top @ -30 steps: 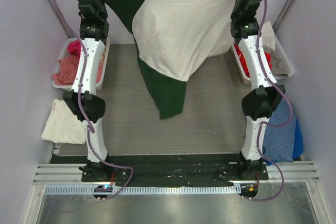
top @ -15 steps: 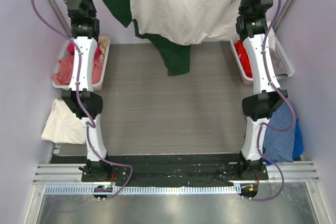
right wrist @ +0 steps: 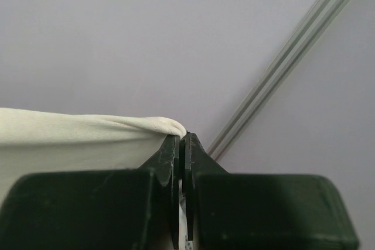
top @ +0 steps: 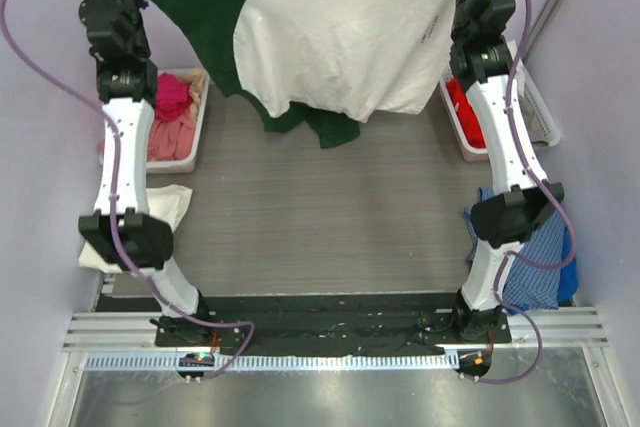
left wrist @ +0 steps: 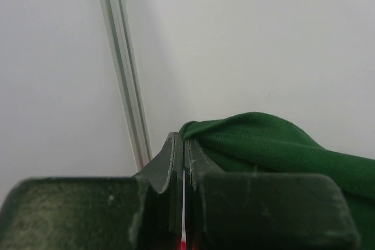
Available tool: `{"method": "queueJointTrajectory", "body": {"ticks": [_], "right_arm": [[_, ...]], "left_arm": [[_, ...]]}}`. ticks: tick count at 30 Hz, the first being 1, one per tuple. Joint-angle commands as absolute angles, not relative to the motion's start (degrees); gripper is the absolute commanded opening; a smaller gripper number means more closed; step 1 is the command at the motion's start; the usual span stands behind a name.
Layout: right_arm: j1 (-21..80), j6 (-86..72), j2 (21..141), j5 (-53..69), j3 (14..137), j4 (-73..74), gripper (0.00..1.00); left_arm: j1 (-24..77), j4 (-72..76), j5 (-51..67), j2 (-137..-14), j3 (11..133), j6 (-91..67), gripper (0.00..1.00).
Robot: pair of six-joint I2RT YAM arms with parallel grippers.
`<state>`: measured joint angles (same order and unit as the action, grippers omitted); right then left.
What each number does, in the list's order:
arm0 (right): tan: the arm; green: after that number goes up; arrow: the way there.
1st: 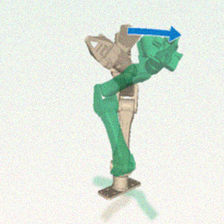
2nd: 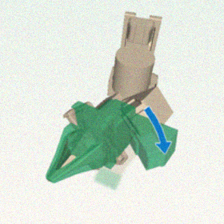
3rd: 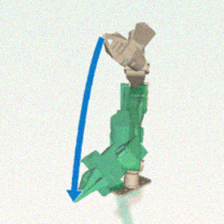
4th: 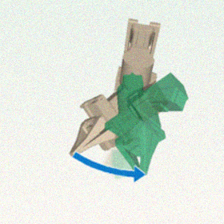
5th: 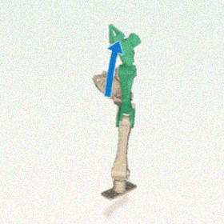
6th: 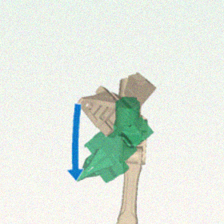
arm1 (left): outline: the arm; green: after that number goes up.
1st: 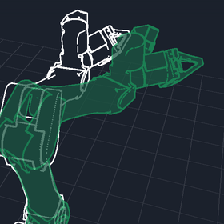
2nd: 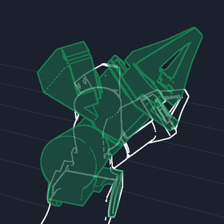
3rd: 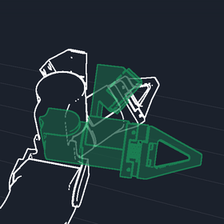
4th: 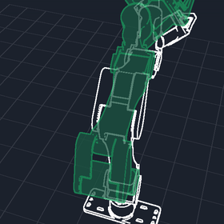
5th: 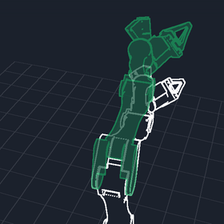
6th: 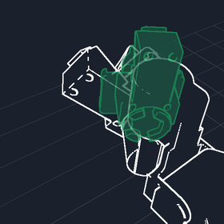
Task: Fold and stack the t-shirts
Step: Flatten out the tshirt
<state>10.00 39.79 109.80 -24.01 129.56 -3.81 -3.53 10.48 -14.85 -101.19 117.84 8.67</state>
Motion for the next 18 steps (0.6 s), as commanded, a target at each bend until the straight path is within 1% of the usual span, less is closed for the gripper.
{"method": "queueJointTrajectory", "body": {"ticks": [1, 3, 6, 10, 12, 14, 18], "right_arm": [[9.2, 32.6, 95.1, -28.5, 127.2, 9.8, 0.01], [9.9, 30.8, 91.7, -26.8, 126.0, 18.2, 0.01], [11.0, 26.0, 85.2, -23.9, 124.6, 27.6, 0.01], [11.1, 23.2, 77.2, -20.4, 120.6, 33.7, 0.01], [11.0, 23.2, 73.6, -20.0, 118.7, 34.6, 0.01], [11.1, 23.4, 71.6, -20.3, 115.8, 34.6, 0.01], [11.0, 24.2, 71.5, -21.2, 112.5, 32.4, 0.01]], "left_arm": [[-6.2, 2.0, -12.7, -86.3, 113.7, 6.2, 0.00], [-6.2, 0.2, -11.3, -79.7, 109.3, 6.2, 0.00], [-6.2, -7.2, -9.7, -73.5, 105.5, 5.9, 0.00], [-6.2, -15.2, -5.9, -62.1, 99.9, 4.6, 0.00], [-6.2, -16.4, -4.0, -59.5, 96.9, 4.1, 0.00], [-6.2, -18.8, -4.5, -58.9, 96.7, 4.2, 0.00], [-6.2, -16.3, -6.5, -60.2, 94.9, 4.7, 0.00]]}}
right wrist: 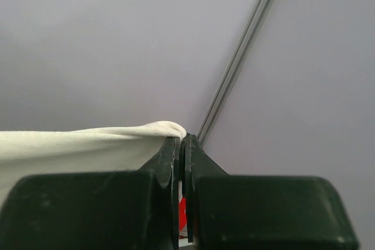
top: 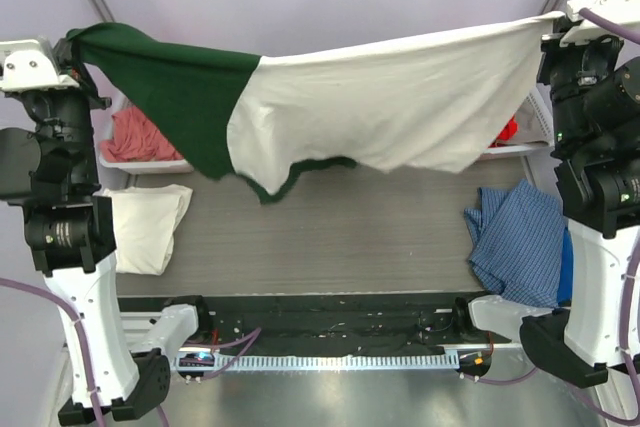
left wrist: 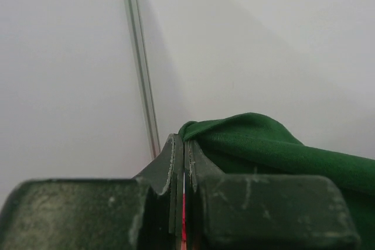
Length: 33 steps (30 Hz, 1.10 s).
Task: Fold and stack the t-shirts
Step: Flatten out the tshirt
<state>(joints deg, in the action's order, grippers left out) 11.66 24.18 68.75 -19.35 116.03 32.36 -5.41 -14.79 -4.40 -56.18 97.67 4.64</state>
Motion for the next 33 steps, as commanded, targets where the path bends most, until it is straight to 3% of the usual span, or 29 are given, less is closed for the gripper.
{"method": "queueJointTrajectory", "body": {"ticks": [1, 7, 11, 15, 18, 21, 25, 33], "right_arm": [[11.0, 24.3, 72.2, -21.9, 111.9, 31.6, 0.01], [11.0, 26.8, 81.2, -25.3, 113.5, 25.7, 0.01], [10.0, 28.1, 89.9, -26.7, 118.3, 20.8, 0.01], [8.3, 28.9, 101.3, -27.2, 133.1, 20.7, 0.01], [8.0, 30.5, 107.9, -27.7, 142.1, 20.7, 0.01], [8.1, 31.2, 110.7, -27.9, 146.7, 20.3, 0.01], [8.0, 30.8, 107.5, -28.1, 143.9, 16.6, 0.01], [8.1, 28.0, 95.7, -26.5, 133.6, 15.6, 0.01]], "left_arm": [[-6.2, -15.0, -8.0, -61.1, 95.4, 4.0, 0.00], [-6.3, -11.5, -11.6, -76.7, 104.5, 1.1, 0.00], [-6.2, -13.4, -14.5, -91.5, 121.2, 0.9, 0.00], [-6.2, -17.7, -17.7, -109.8, 142.0, 1.8, 0.00], [-6.2, -16.3, -19.7, -114.9, 152.6, 3.2, 0.00], [-6.2, -8.4, -21.0, -112.3, 146.9, 3.7, 0.00], [-6.8, 1.6, -22.8, -102.8, 133.4, 2.3, 0.00], [-11.8, -0.4, -21.2, -87.4, 125.0, -4.0, 0.00]]}}
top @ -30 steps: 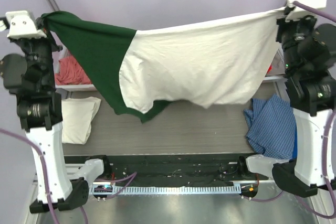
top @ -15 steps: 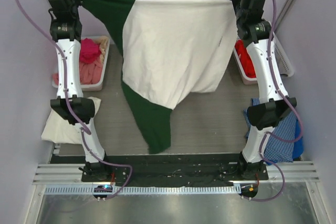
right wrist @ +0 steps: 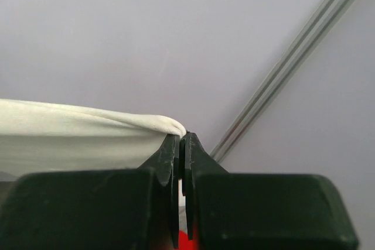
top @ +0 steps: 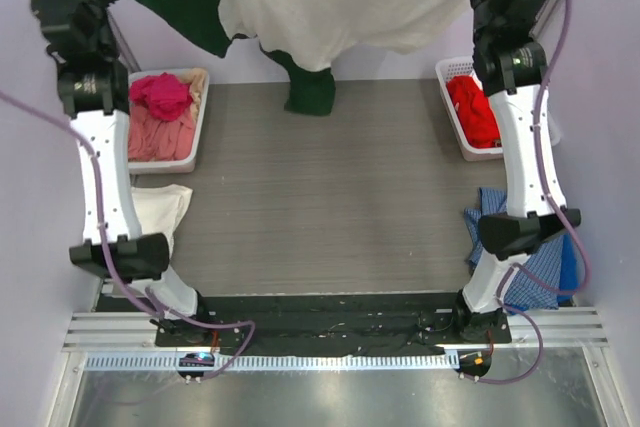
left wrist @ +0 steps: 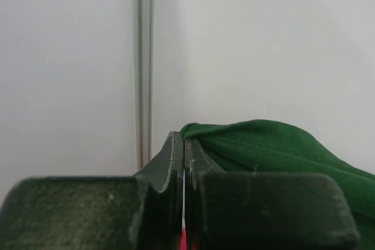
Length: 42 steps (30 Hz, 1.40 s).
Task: Fold and stack the t-shirts
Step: Flatten out the tshirt
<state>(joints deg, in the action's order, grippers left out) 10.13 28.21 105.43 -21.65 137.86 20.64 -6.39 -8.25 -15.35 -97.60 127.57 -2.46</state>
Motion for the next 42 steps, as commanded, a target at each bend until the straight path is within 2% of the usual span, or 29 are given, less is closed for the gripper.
{"method": "queueJointTrajectory", "body": {"ticks": [1, 3, 7, 9, 16, 21, 25, 34, 42], "right_arm": [[8.2, 27.2, 92.3, -26.2, 131.2, 15.7, 0.01], [8.1, 26.9, 88.3, -25.6, 121.6, 15.6, 0.01], [8.2, 25.8, 76.0, -24.1, 102.4, 12.7, 0.01], [8.1, 24.8, 72.8, -22.6, 92.8, 12.9, 0.01], [8.3, 19.3, 61.5, -15.5, 69.5, 18.3, 0.01], [8.2, 16.8, 57.3, -11.2, 61.4, 23.6, 0.01], [8.3, 16.7, 55.4, -8.0, 59.7, 27.6, 0.01], [8.2, 19.6, 52.8, -2.5, 54.8, 37.5, 0.01], [8.3, 23.2, 52.9, 1.2, 52.5, 44.8, 0.01]], "left_arm": [[-11.9, -0.3, -20.7, -85.5, 120.3, -3.8, 0.00], [-11.9, 1.1, -17.3, -80.3, 114.4, -2.8, 0.00], [-11.9, 3.3, -11.7, -70.9, 92.5, -2.0, 0.00], [-11.9, 2.3, -8.0, -67.6, 86.3, -1.3, 0.00], [-11.8, -3.3, 5.9, -58.6, 61.1, 4.1, 0.00], [-11.8, -11.2, 9.9, -55.8, 56.3, 8.1, 0.00], [-11.8, -17.1, 15.0, -53.8, 55.1, 10.7, 0.00], [-11.3, -43.0, 37.5, -53.9, 61.5, 22.3, 0.00], [-8.7, -63.0, 40.4, -53.4, 63.6, 34.2, 0.00]]}}
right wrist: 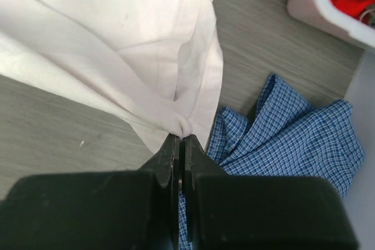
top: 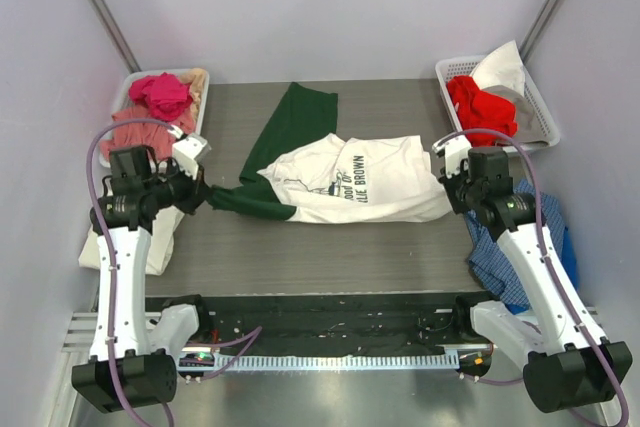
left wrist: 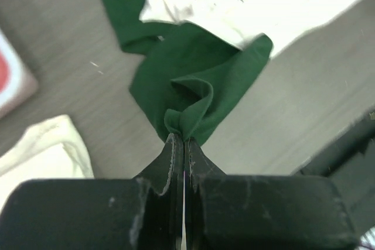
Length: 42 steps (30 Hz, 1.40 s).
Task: Fold and stack the t-shirts
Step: Flatten out the tshirt
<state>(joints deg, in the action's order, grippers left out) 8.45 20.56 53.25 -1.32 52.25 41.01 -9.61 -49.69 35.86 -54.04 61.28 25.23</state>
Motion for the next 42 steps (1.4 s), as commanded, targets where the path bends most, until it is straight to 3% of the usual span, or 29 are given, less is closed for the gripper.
{"method": "queueJointTrajectory", "body": {"ticks": [1, 13, 21, 32, 34, 35, 37, 38, 40, 41, 42], "right_arm": [[8.2, 25.5, 52.8, 1.5, 52.5, 46.7, 0.01], [8.2, 39.9, 56.8, 0.3, 47.8, 60.5, 0.01], [8.2, 45.1, 52.7, -4.0, 41.7, 62.5, 0.01], [8.3, 48.4, 50.8, -5.5, 41.5, 67.8, 0.01], [8.3, 48.5, 51.1, -6.1, 41.5, 67.2, 0.12], [8.3, 48.5, 51.3, -6.1, 41.6, 67.1, 0.18], [8.3, 48.5, 51.9, -5.9, 41.8, 66.7, 0.29], [8.3, 48.4, 51.9, -5.6, 42.0, 66.5, 0.34], [8.2, 48.3, 52.1, -5.3, 42.4, 66.4, 0.44], [8.2, 48.3, 52.3, -5.0, 42.5, 66.5, 0.45], [8.3, 48.3, 52.4, -5.1, 42.6, 66.2, 0.47]], "left_arm": [[-8.6, -67.2, 40.6, -53.4, 63.6, 37.7, 0.00], [-4.6, -84.7, 37.4, -56.5, 63.3, 50.5, 0.07], [1.7, -90.3, 31.2, -59.1, 61.3, 50.7, 0.00], [4.3, -95.1, 22.9, -54.7, 60.5, 52.6, 0.00], [4.4, -95.2, 22.0, -54.2, 60.3, 52.8, 0.05], [4.3, -95.2, 21.6, -53.8, 60.1, 53.3, 0.14], [4.3, -95.1, 21.7, -53.6, 60.3, 54.0, 0.17], [4.3, -94.9, 22.0, -53.7, 60.6, 54.4, 0.28], [4.3, -93.9, 22.1, -53.5, 61.1, 54.4, 0.35], [4.4, -93.6, 22.3, -53.5, 61.6, 54.8, 0.45], [4.3, -93.0, 22.8, -53.4, 61.9, 55.0, 0.47]]}}
